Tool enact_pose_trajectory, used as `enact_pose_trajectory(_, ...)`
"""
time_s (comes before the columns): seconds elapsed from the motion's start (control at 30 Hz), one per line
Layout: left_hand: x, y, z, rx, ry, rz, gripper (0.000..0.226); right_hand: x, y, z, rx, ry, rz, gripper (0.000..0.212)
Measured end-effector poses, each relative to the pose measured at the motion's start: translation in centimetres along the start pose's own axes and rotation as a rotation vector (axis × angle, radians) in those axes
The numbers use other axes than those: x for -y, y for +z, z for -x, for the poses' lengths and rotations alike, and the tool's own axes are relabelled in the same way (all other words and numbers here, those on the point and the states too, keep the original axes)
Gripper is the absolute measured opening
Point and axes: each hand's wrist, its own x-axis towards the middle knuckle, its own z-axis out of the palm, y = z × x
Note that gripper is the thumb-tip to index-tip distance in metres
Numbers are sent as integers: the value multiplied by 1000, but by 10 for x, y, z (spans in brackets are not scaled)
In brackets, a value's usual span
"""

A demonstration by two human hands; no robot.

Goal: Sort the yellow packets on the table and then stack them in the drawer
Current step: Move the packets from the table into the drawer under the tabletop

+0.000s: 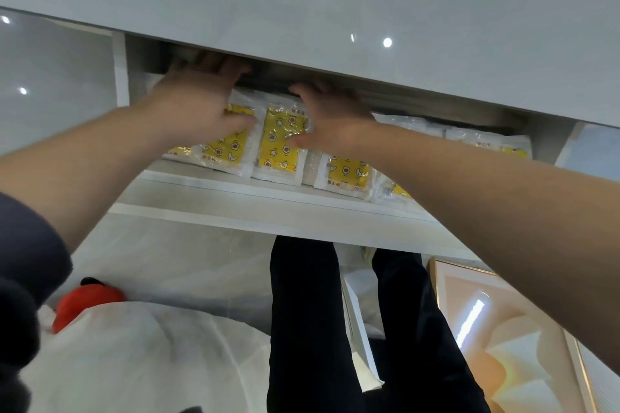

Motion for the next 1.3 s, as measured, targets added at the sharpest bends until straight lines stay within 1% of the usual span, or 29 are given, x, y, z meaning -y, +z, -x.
enact_pose_trajectory(0.03, -5, 3, -1, -18, 21, -24, 74, 1, 2, -2, -13, -31, 35, 79)
enact_pose_trajectory(0.13, -13, 23, -6, -53, 87, -128, 61, 7, 9, -8, -56, -133, 100, 61)
enact_pose_trajectory(0.23, -16, 42, -6, -110, 41, -150, 55, 8, 17, -14, -114, -165, 176, 50)
enact_pose_trajectory(0.3, -17, 52, -7, -195, -16, -115, 49, 5, 25, -17, -219, -112, 225, 45)
enact_pose_trajectory(0.37, -17, 59, -10, -247, -55, -102, 46, 3, 33, -21, -314, -18, 254, 46)
enact_pose_trajectory(0.4, -16, 62, -11, -264, -56, -104, 45, 2, 38, -23, -338, 0, 271, 47)
enact_pose_trajectory(0.57, -11, 73, -15, -324, -21, -120, 49, -5, 49, -28, -399, -50, 311, 48)
enact_pose_trajectory(0.73, -15, 67, -12, -317, -43, -129, 52, 0, 41, -22, -394, -47, 284, 46)
enact_pose_trajectory(0.83, -32, 57, -4, -403, -29, -114, 51, -7, 24, 3, -404, -94, 239, 50)
enact_pose_trajectory(0.9, -54, 46, 0, -456, 9, -76, 50, -25, 13, 24, -379, -108, 213, 52)
enact_pose_trajectory(0.97, -82, 35, -3, -435, 41, -27, 52, -52, 7, 43, -355, -66, 223, 50)
enact_pose_trajectory(1.1, -144, 32, -25, -279, 94, -16, 64, -109, 13, 75, -315, 70, 229, 48)
enact_pose_trajectory(1.23, -184, 57, -44, -195, 235, -89, 67, -143, 34, 88, -377, 87, 282, 53)
enact_pose_trajectory(1.3, -186, 66, -47, -197, 238, -102, 64, -147, 40, 84, -391, 87, 282, 53)
